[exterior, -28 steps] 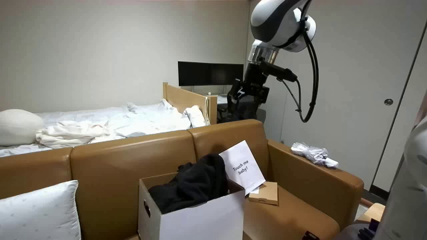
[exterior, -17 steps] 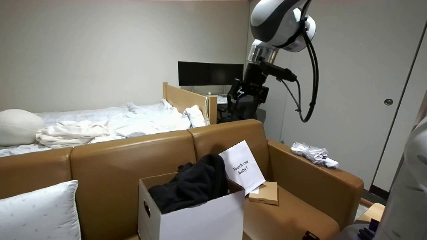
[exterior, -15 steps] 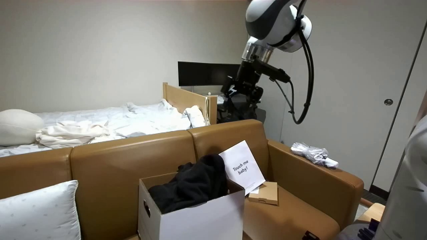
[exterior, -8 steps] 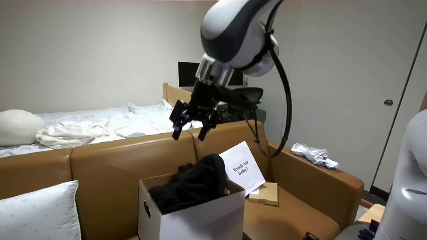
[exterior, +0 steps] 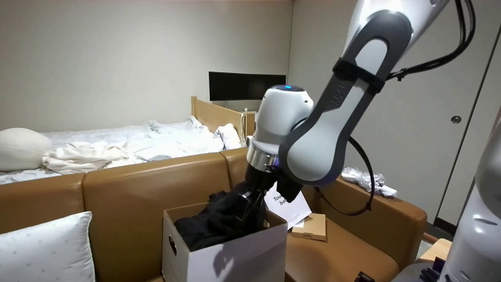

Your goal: Remove the clothes from the box, put them on the couch, and then put the umbrella on the couch in the box

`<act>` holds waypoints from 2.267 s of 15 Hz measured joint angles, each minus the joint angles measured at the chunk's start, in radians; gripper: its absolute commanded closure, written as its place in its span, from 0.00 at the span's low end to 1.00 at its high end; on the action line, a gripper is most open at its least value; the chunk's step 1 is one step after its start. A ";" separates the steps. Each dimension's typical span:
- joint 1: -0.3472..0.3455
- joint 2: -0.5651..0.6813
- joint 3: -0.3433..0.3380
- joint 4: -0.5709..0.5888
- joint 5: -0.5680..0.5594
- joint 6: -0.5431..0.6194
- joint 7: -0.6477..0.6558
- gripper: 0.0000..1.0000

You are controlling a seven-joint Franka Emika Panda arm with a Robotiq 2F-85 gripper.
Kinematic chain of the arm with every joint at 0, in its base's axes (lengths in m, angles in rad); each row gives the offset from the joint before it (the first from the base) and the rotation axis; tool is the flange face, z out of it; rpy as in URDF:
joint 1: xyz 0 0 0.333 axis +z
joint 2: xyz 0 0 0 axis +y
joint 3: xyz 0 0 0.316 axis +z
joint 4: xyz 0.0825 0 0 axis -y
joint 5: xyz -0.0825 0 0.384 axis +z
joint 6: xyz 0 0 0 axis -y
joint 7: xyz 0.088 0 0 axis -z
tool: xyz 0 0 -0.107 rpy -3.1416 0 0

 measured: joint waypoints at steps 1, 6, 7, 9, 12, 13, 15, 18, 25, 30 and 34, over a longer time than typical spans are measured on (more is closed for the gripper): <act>-0.064 -0.010 -0.004 0.006 -0.087 0.015 0.026 0.00; -0.124 -0.018 -0.007 0.030 -0.190 0.023 0.085 0.00; -0.117 -0.015 -0.007 0.032 -0.189 0.024 0.085 0.00; -0.119 -0.006 -0.006 0.061 -0.220 0.030 0.087 0.00; -0.139 0.089 -0.010 0.213 -0.327 0.019 0.067 0.00; -0.139 0.146 -0.010 0.274 -0.343 0.013 0.028 0.00; -0.127 0.272 -0.016 0.391 -0.376 -0.025 -0.049 0.00; -0.046 0.459 -0.119 0.550 -0.575 -0.101 -0.053 0.00; 0.128 0.659 -0.347 0.644 -0.764 -0.255 0.125 0.00; 0.158 0.697 -0.343 0.621 -0.555 -0.292 0.182 0.00; 0.302 0.708 -0.508 0.625 -0.595 -0.120 0.430 0.00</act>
